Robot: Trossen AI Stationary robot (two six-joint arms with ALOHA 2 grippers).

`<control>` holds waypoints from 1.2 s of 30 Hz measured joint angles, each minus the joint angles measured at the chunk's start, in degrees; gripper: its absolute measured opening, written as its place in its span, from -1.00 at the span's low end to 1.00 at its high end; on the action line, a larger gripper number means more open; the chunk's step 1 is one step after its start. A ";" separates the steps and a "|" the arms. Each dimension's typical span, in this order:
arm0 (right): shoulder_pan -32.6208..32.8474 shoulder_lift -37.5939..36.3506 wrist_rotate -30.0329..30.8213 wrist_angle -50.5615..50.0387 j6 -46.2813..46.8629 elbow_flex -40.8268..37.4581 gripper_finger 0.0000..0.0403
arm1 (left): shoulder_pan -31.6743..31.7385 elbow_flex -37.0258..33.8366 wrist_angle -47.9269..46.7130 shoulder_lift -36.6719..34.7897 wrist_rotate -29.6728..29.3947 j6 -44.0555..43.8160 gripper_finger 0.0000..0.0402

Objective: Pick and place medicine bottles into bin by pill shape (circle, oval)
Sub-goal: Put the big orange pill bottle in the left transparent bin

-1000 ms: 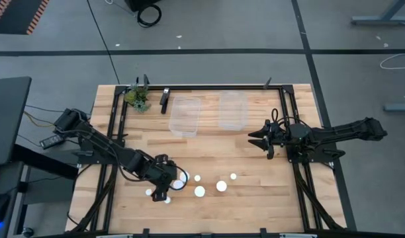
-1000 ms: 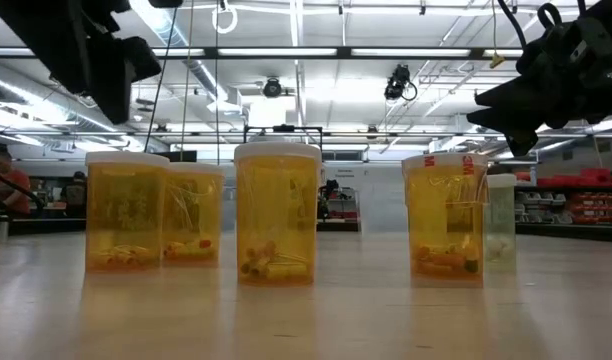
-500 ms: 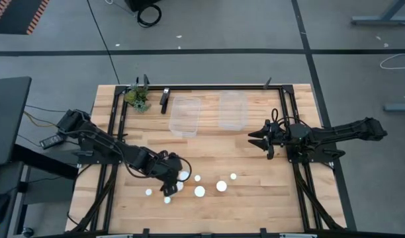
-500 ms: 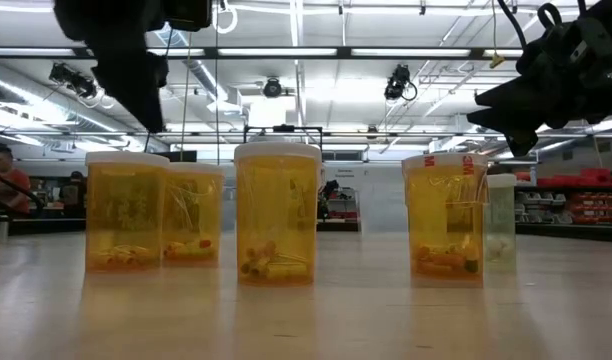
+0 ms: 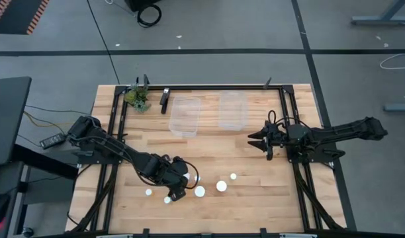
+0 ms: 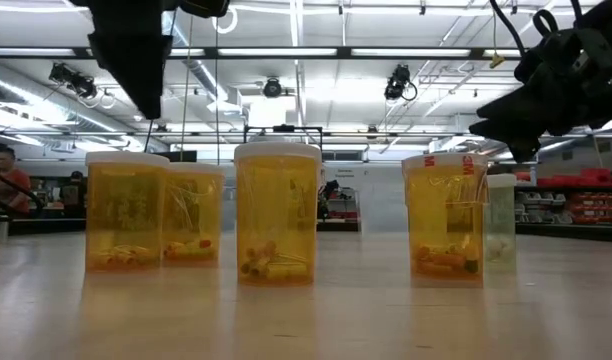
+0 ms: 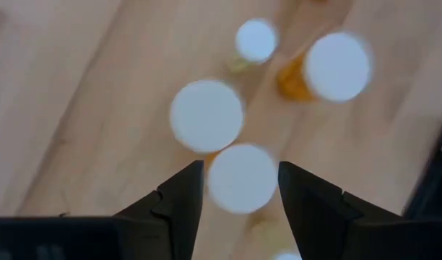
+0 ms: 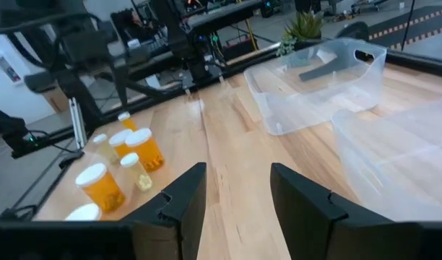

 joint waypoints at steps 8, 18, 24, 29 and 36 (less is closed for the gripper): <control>0.02 0.37 0.00 -0.05 0.00 0.00 -0.20 | 0.00 2.45 -2.65 3.30 0.27 -7.26 -0.06; 0.02 0.37 0.00 -0.54 0.00 0.00 -0.20 | -0.81 2.45 -2.60 3.48 1.22 -14.54 0.36; 0.00 0.37 0.00 -0.55 0.00 0.00 -0.20 | -0.63 2.45 -2.66 3.57 1.80 -15.92 0.53; 0.00 0.37 0.00 -0.54 0.00 0.00 -0.20 | -0.31 3.35 -3.89 3.61 2.06 -16.03 0.43; 0.00 0.37 0.00 -0.54 0.00 0.00 -0.20 | -0.37 6.53 -3.94 3.59 1.69 -16.34 0.22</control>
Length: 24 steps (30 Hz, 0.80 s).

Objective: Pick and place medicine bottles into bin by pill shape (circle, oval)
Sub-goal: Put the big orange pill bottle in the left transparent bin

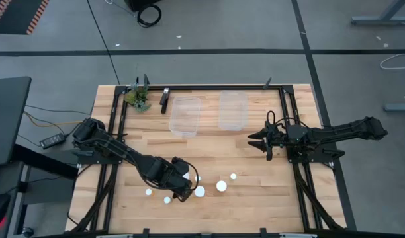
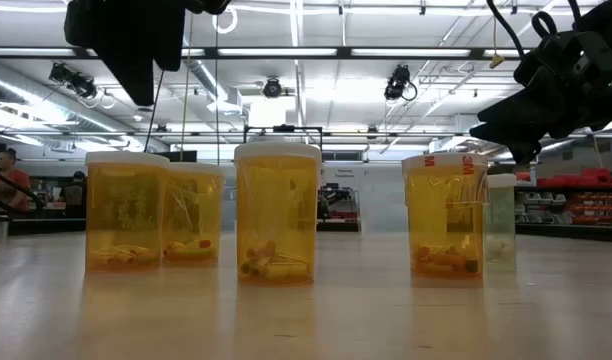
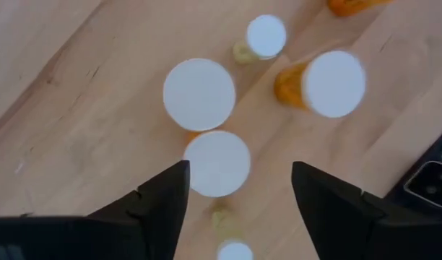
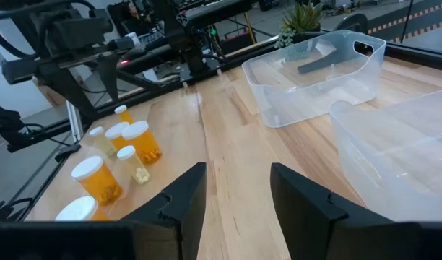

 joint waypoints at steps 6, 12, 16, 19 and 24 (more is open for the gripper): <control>0.00 0.00 0.00 -0.01 0.00 0.00 -0.20 | -0.11 0.70 0.23 0.00 -0.19 -1.53 0.15; 0.00 0.00 0.00 0.00 0.00 0.00 -0.20 | -0.13 0.70 1.57 0.02 -0.29 -1.26 0.15; 0.01 0.00 0.01 0.00 0.00 0.00 -0.20 | -0.13 0.72 4.58 0.01 -1.27 -0.72 0.15; 0.00 0.00 0.02 0.00 0.00 0.00 -0.20 | -0.30 0.81 3.67 0.69 -1.35 -0.96 0.15; 0.00 0.00 0.01 -0.01 0.00 0.00 -0.20 | -0.67 0.79 2.29 3.81 -0.96 -0.22 0.15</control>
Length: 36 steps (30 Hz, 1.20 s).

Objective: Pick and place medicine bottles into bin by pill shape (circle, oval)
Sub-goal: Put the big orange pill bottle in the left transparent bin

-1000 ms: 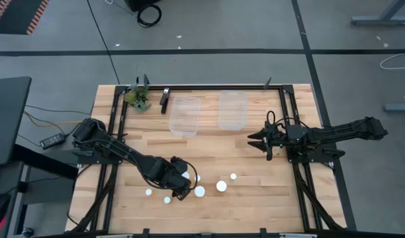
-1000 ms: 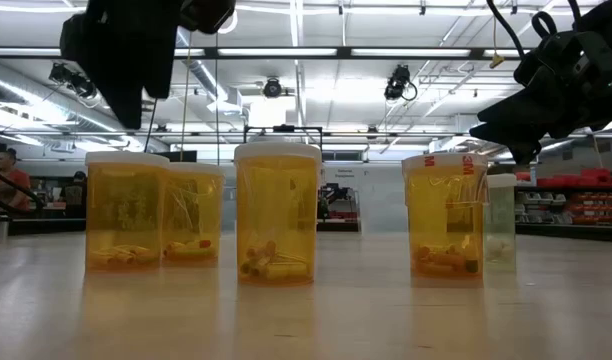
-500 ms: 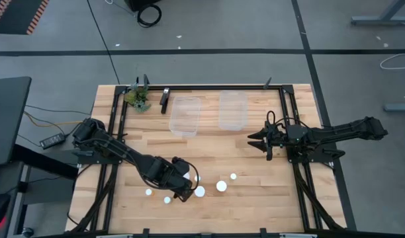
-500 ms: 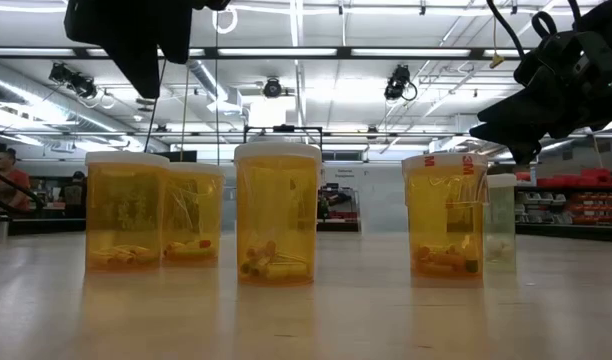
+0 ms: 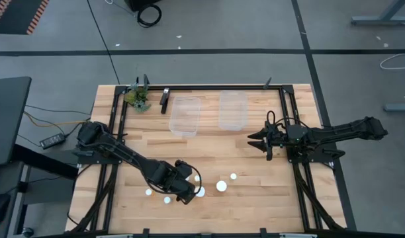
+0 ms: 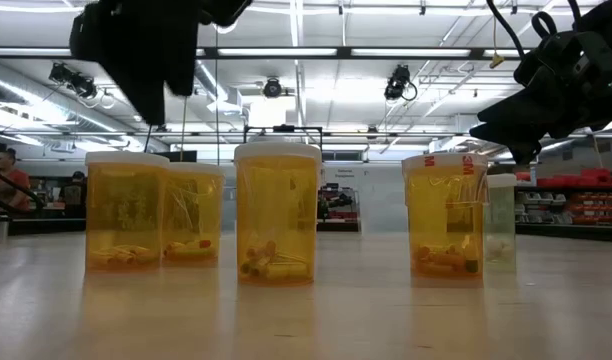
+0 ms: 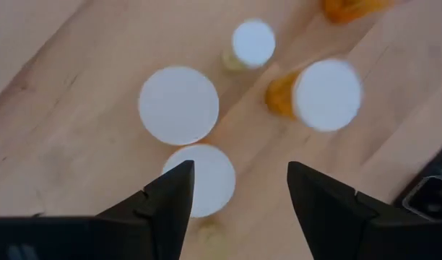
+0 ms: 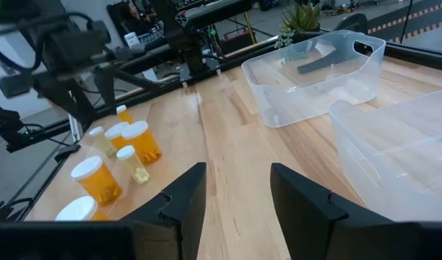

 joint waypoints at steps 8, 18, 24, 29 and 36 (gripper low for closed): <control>0.00 0.00 -0.01 -0.44 0.00 0.02 -0.20 | 0.00 -0.04 -0.52 1.04 2.07 0.63 0.15; 0.00 0.00 -0.01 -0.45 0.00 0.02 -0.20 | -1.18 -0.04 -4.76 1.04 7.89 1.07 0.15; 0.00 0.00 0.00 -0.44 0.00 0.02 -0.20 | -2.65 -0.04 -4.82 1.04 9.02 0.51 0.25; 0.00 0.00 -0.01 -0.45 0.00 0.02 -0.20 | -2.40 -0.04 -5.03 1.04 8.84 -0.92 0.47; 0.00 0.00 -0.01 -0.47 0.00 0.02 -0.20 | -2.37 -0.12 -5.37 2.34 7.27 -1.36 0.65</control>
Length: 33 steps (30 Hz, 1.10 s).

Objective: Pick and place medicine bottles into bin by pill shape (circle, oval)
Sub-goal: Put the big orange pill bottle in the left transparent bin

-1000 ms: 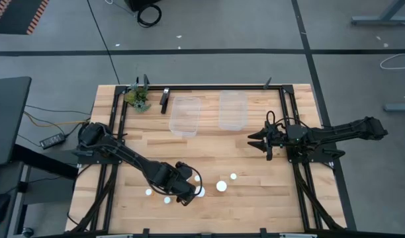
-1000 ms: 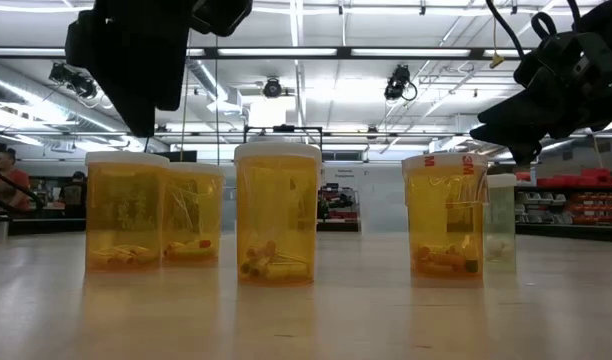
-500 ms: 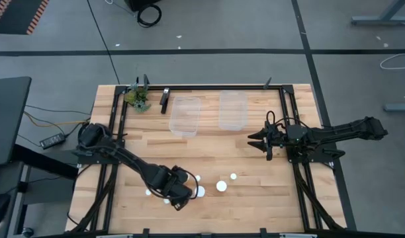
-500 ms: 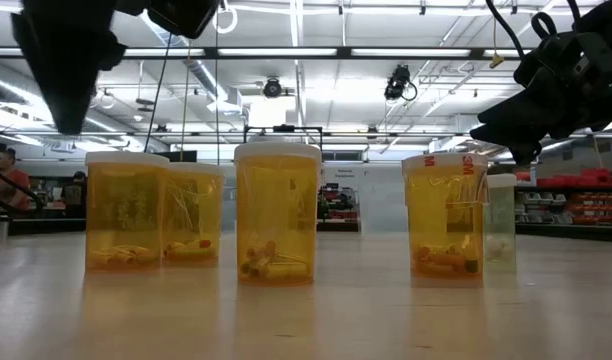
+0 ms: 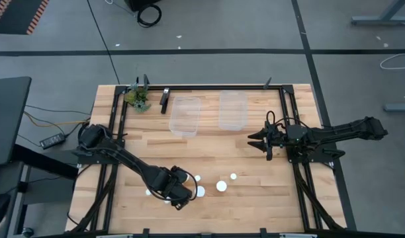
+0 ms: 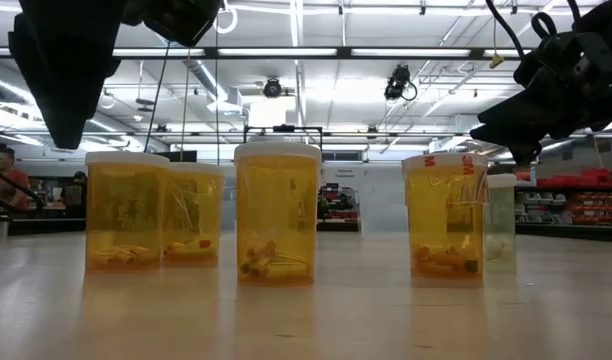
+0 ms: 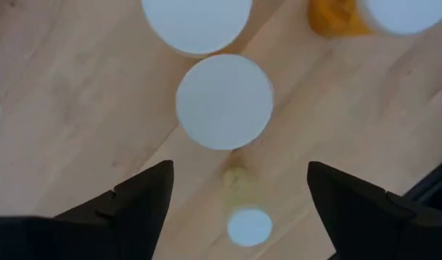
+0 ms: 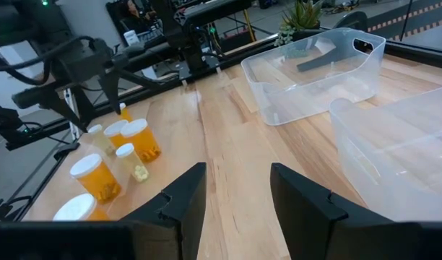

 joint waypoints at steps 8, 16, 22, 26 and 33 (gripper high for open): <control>0.00 0.00 0.00 -0.77 0.00 0.00 -0.20 | 1.01 0.01 -0.06 1.57 -0.04 -0.03 0.63; 0.00 0.02 0.00 -1.66 0.00 0.00 -0.20 | 1.41 0.01 -0.21 2.49 -0.38 -1.11 0.62; 0.00 0.04 0.02 -1.95 0.00 0.00 -0.20 | 1.60 0.01 -0.13 2.49 -2.03 -1.05 0.62; 0.00 0.04 0.00 -1.97 0.00 0.00 -0.20 | 1.58 0.01 -0.09 2.49 -3.35 -1.10 0.62; 0.00 0.04 0.02 -1.97 0.00 0.00 -0.20 | 1.92 0.02 0.38 3.57 -3.50 -1.09 0.62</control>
